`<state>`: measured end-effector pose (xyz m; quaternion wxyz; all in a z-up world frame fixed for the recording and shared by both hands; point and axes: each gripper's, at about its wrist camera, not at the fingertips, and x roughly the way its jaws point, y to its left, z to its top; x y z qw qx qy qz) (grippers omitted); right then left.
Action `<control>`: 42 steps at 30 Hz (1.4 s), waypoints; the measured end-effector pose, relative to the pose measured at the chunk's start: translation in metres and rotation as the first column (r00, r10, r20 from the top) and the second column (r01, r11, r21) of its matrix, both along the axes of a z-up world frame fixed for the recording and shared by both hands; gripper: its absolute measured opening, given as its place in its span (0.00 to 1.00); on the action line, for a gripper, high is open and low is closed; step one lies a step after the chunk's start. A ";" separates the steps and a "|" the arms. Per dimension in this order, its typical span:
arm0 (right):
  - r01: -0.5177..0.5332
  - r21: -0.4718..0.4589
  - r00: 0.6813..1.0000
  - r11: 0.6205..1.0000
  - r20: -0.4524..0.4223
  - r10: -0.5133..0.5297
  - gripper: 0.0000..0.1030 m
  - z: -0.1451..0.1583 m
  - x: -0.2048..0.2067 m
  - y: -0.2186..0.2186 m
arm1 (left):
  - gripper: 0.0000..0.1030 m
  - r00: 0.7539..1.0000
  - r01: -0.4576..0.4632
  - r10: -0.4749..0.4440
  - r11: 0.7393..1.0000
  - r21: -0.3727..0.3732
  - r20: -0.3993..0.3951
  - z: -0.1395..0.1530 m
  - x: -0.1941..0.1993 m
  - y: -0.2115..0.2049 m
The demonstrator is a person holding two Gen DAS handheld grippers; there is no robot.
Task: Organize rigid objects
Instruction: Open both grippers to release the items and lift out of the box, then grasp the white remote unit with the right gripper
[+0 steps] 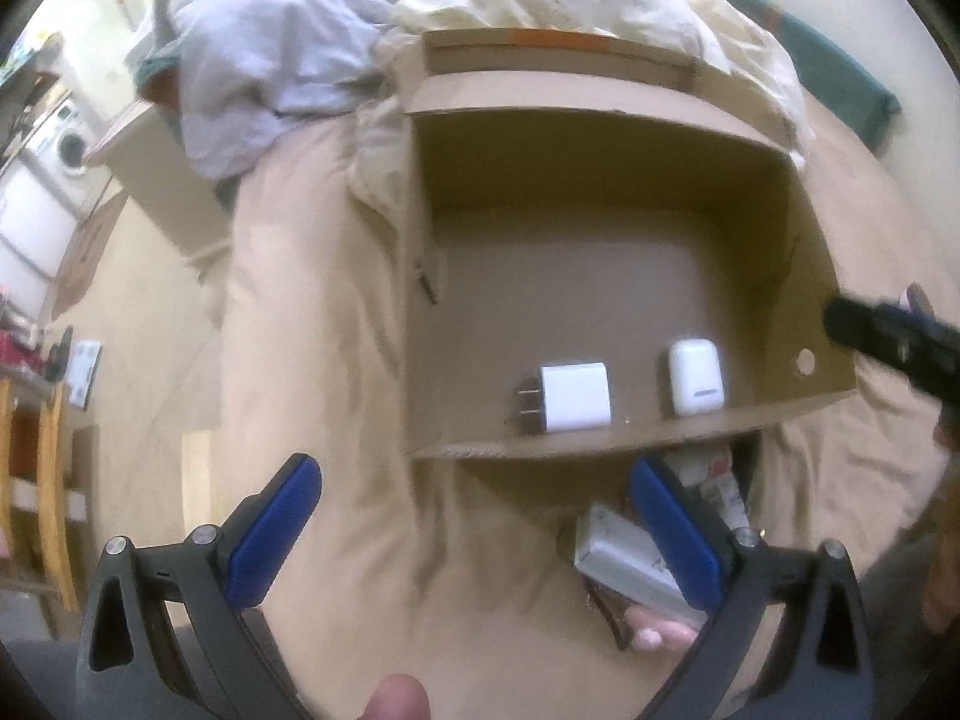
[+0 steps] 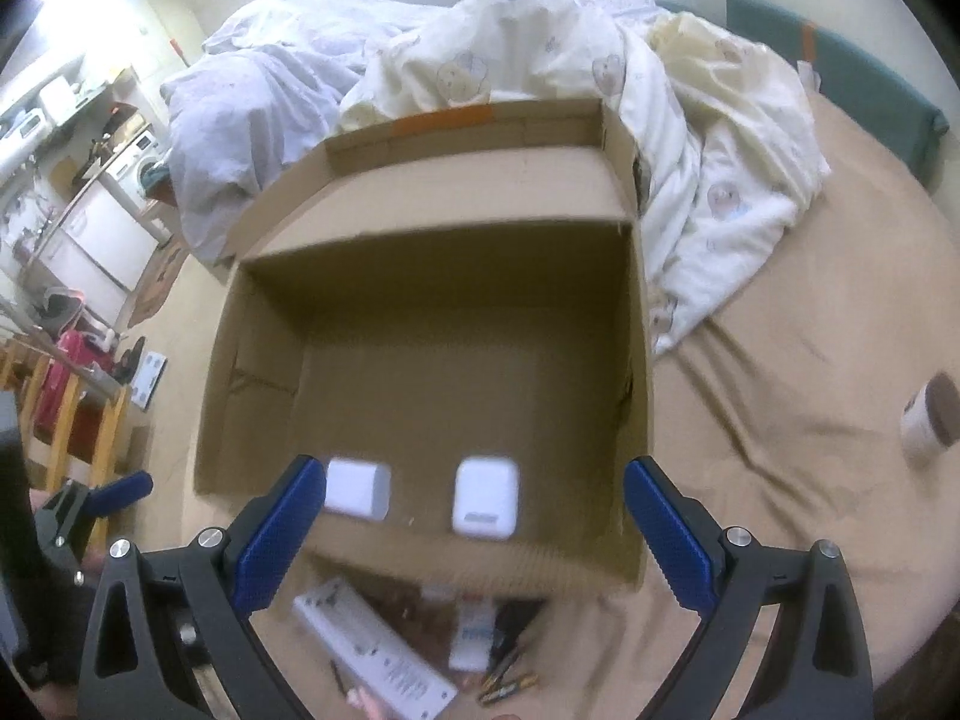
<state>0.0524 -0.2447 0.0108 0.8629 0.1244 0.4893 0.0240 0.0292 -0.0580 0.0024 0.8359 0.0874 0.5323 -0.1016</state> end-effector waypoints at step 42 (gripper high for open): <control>-0.143 0.179 0.959 0.973 -0.219 0.181 0.88 -0.064 -0.066 0.048 | 1.00 0.984 -0.167 0.164 0.985 -0.036 -0.074 -0.023 -0.004 0.052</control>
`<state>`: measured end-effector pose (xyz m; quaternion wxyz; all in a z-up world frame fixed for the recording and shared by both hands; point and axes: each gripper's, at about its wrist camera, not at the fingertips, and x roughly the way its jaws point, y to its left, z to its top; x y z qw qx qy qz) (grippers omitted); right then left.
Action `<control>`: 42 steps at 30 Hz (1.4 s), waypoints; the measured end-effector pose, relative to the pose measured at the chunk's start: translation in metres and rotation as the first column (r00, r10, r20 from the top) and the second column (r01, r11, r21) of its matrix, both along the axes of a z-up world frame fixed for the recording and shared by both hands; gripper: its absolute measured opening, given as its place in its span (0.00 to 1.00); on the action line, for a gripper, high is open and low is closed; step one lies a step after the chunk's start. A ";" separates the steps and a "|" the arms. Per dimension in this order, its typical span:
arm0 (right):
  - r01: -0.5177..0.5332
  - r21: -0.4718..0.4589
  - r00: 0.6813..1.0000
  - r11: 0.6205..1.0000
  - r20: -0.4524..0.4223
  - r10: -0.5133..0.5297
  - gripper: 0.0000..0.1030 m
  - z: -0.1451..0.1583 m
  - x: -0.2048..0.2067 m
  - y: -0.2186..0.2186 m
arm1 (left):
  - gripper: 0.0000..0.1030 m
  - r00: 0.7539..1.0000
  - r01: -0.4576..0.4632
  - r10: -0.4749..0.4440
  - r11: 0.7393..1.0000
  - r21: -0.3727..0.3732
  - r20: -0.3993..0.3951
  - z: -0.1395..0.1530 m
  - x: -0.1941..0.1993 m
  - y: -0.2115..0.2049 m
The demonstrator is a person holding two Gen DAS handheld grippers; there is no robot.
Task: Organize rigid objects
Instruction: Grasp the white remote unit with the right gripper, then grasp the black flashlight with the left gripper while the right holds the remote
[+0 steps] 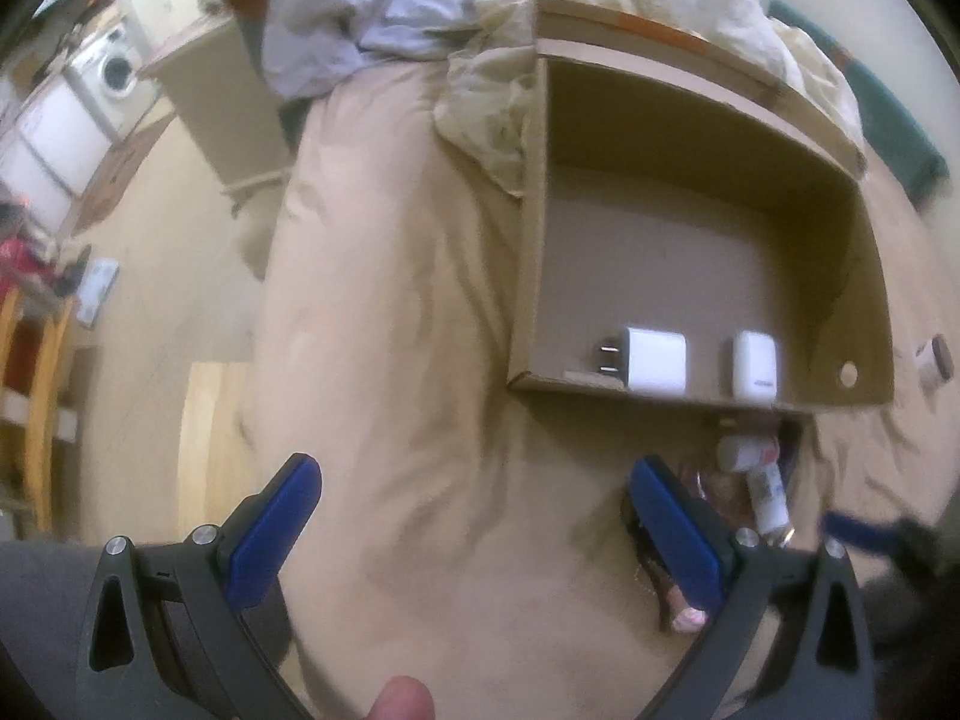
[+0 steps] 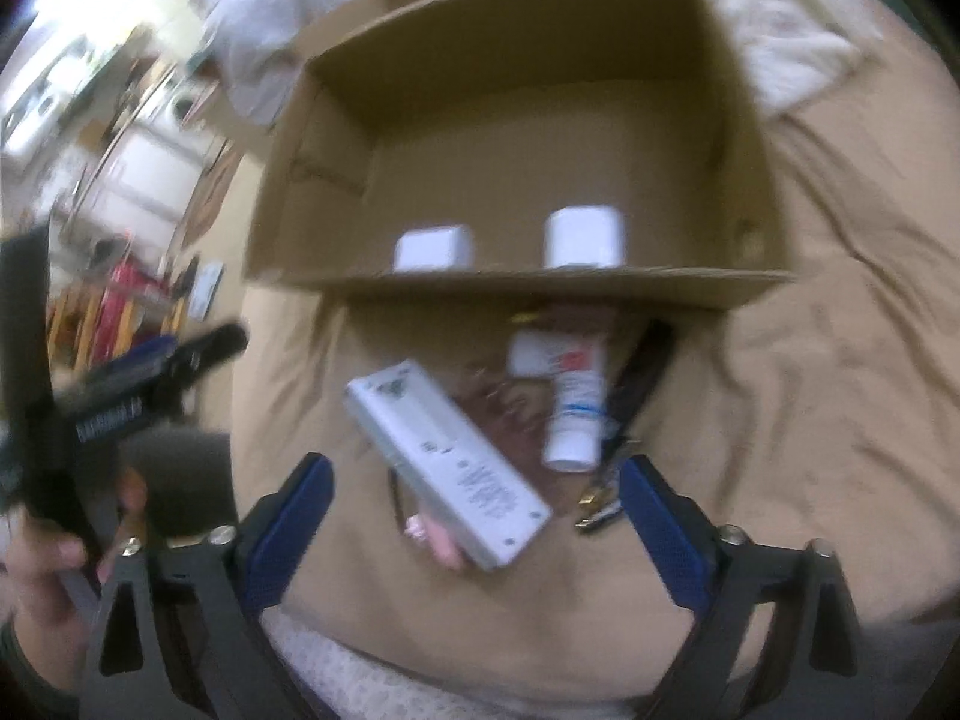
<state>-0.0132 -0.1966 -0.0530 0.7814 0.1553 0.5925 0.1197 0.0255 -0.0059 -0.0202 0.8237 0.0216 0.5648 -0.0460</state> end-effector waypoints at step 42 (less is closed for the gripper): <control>-0.076 -0.125 0.982 0.989 0.163 0.096 0.22 0.020 0.005 0.010 | 1.00 0.988 0.105 -0.098 0.993 0.052 -0.121 -0.043 -0.009 -0.040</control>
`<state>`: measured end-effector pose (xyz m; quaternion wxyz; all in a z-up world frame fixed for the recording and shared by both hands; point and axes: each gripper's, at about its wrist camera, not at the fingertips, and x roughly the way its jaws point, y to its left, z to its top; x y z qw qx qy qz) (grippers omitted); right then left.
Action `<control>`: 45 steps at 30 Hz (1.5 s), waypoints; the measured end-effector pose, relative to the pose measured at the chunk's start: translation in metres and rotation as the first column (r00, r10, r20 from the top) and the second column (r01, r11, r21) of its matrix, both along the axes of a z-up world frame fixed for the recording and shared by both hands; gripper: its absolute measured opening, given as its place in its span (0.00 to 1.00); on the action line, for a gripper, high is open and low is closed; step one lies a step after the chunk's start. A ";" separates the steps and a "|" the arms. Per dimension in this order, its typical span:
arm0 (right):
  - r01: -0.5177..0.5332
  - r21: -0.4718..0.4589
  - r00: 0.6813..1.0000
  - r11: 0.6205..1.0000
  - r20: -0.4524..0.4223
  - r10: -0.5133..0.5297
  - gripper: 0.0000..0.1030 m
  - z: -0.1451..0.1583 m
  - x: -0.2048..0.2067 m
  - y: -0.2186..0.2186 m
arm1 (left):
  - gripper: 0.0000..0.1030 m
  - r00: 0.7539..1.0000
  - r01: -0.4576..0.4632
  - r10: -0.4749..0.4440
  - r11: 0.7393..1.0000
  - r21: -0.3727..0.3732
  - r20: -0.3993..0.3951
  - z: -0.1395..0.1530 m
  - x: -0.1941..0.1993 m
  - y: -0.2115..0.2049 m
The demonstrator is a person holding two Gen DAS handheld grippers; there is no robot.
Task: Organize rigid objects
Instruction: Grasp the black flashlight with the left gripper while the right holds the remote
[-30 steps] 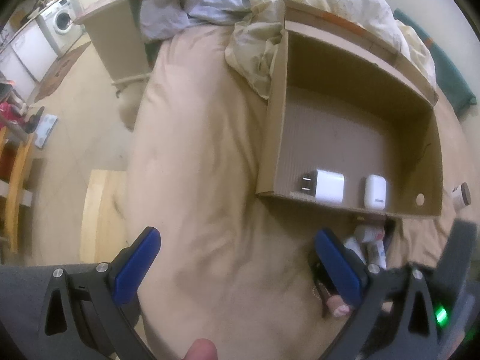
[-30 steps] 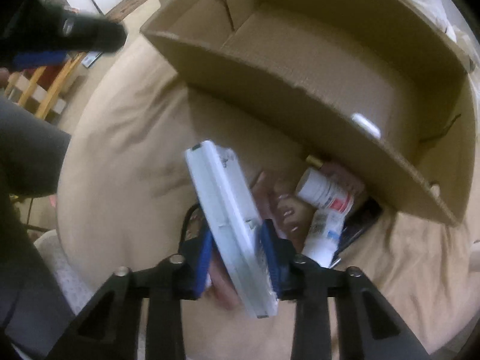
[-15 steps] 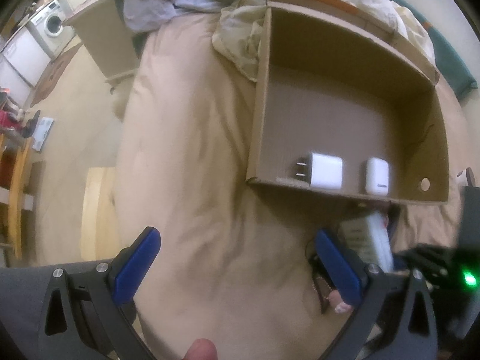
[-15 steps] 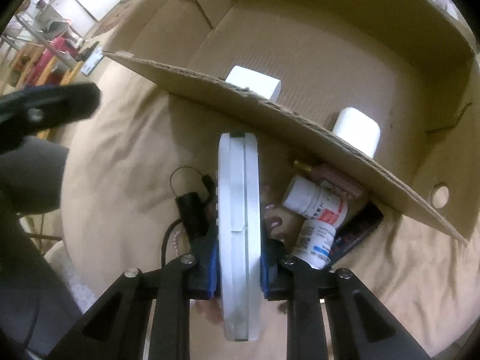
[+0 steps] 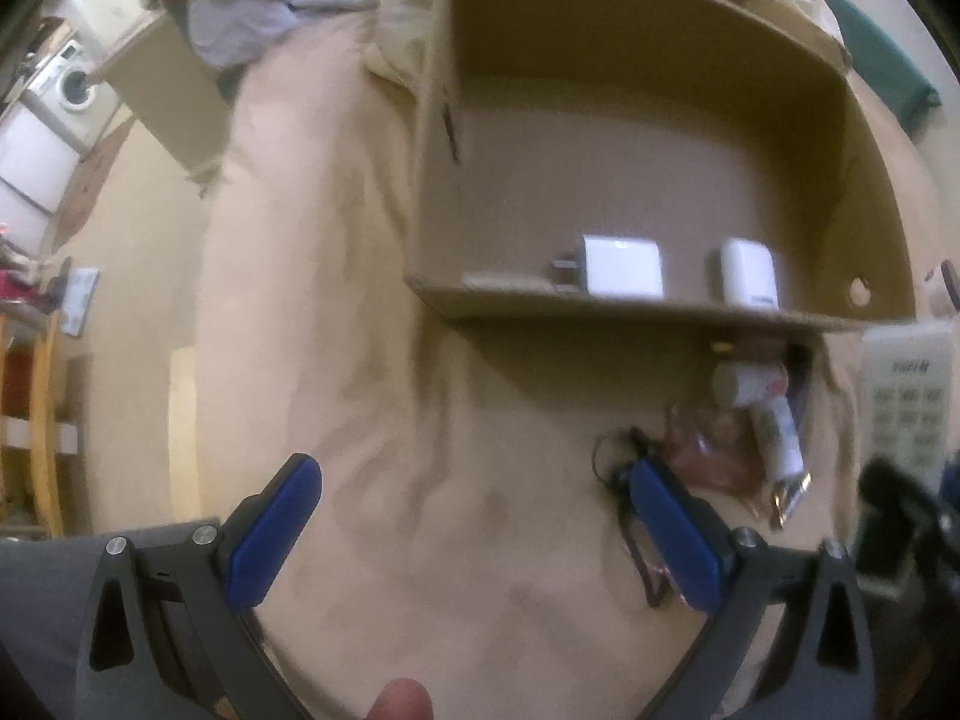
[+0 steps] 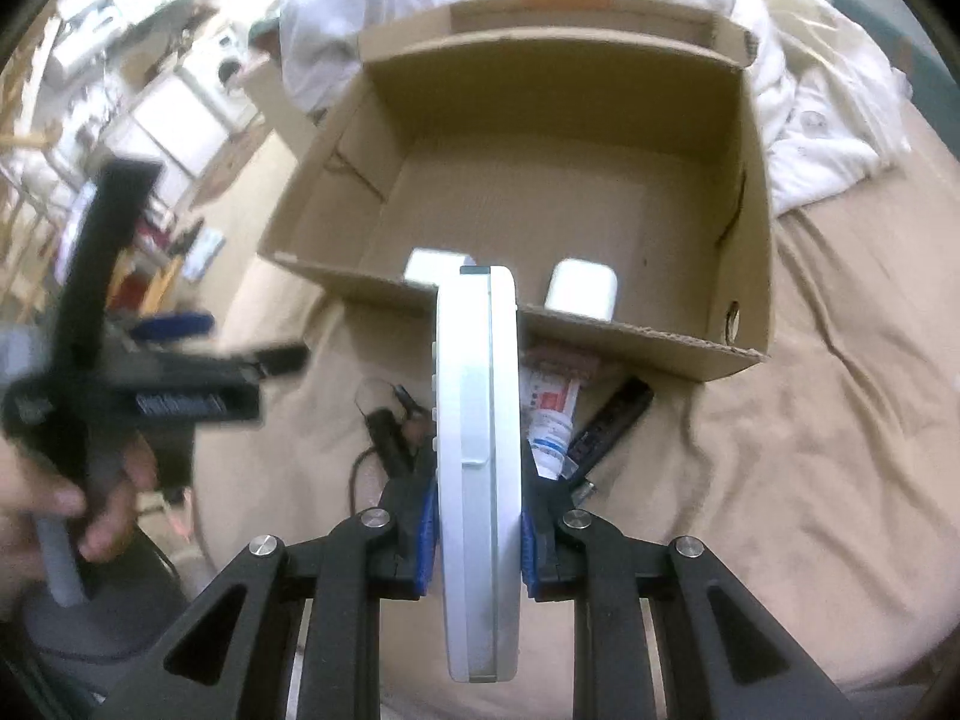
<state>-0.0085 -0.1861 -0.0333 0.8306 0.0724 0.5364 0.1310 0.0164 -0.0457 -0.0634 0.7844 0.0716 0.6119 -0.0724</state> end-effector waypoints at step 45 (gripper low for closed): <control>0.077 0.081 0.996 0.994 0.032 -0.080 0.22 0.008 0.001 -0.034 | 0.19 0.955 -0.026 0.008 0.998 -0.055 -0.297 -0.026 0.045 0.008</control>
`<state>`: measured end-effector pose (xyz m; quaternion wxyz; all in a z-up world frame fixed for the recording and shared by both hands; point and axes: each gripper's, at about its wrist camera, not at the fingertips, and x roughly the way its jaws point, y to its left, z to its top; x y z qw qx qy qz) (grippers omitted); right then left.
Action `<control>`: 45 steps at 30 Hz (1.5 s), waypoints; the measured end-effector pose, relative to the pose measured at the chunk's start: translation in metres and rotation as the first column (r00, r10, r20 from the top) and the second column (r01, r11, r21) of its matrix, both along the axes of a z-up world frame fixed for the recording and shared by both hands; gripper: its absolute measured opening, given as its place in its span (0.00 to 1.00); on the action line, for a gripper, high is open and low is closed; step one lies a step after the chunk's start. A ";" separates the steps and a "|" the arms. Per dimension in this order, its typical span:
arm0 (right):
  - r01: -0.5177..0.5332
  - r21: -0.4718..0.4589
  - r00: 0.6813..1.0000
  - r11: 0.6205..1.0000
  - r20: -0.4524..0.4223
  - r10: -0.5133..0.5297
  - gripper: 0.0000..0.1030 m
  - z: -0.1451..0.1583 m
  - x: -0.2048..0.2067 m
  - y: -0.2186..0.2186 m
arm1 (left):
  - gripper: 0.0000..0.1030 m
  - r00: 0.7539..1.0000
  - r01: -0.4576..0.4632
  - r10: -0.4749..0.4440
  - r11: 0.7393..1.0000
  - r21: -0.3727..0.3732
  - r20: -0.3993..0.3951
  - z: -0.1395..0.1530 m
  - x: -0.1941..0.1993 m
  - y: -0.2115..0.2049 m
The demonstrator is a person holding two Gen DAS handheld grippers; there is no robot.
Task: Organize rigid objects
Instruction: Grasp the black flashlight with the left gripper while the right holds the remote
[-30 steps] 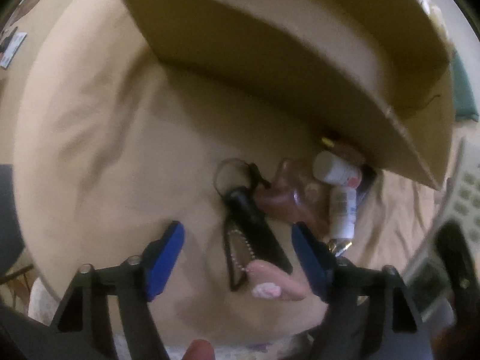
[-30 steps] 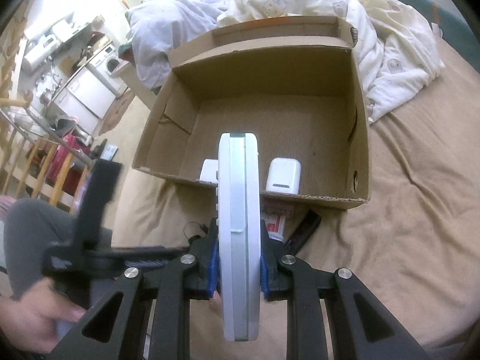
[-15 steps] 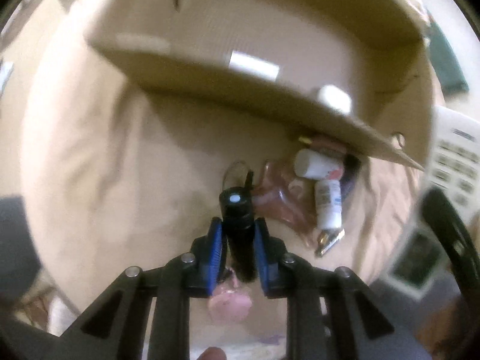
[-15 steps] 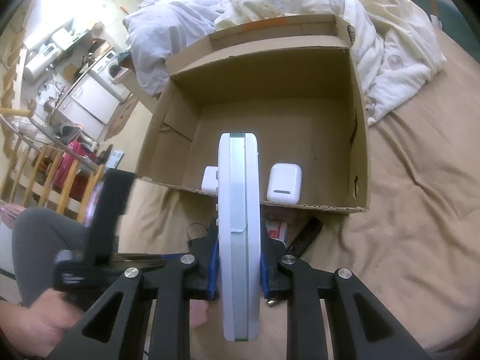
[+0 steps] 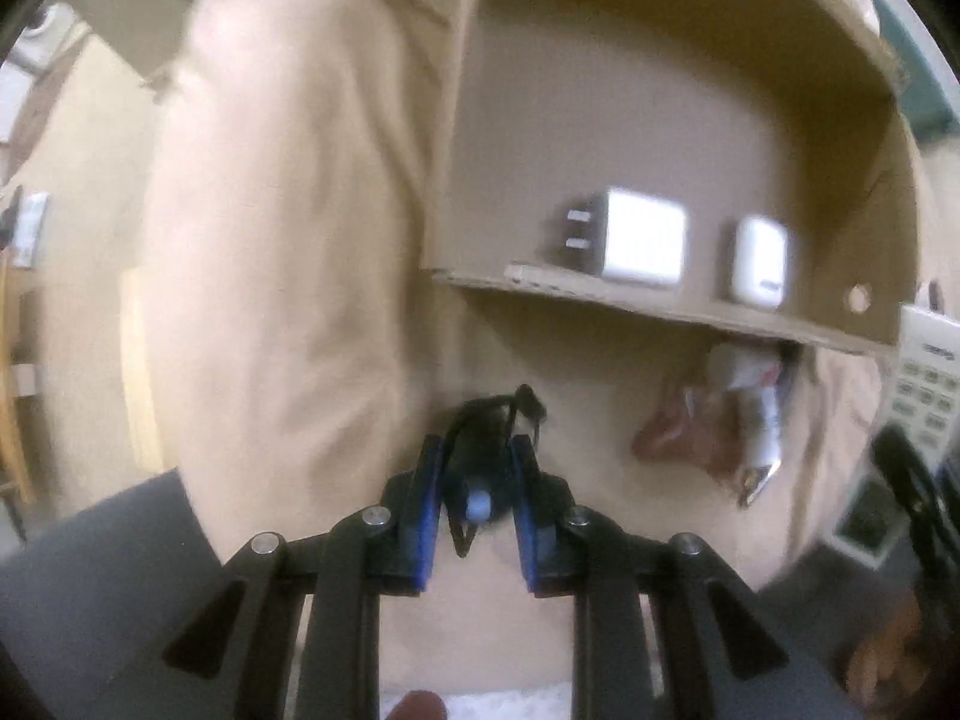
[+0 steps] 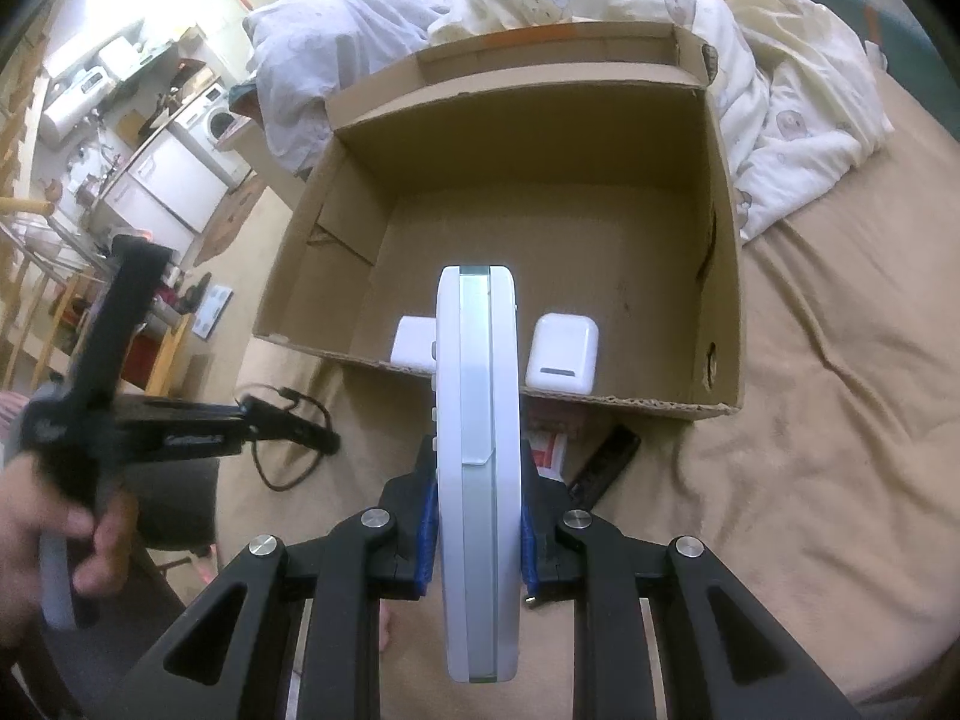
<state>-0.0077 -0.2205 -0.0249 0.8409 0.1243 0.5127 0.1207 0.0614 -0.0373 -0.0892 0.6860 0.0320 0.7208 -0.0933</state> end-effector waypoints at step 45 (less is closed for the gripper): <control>0.005 0.025 0.999 1.000 0.045 -0.007 0.22 0.008 -0.002 -0.009 | 0.17 0.967 0.008 0.000 1.000 -0.030 0.255 0.063 -0.058 0.004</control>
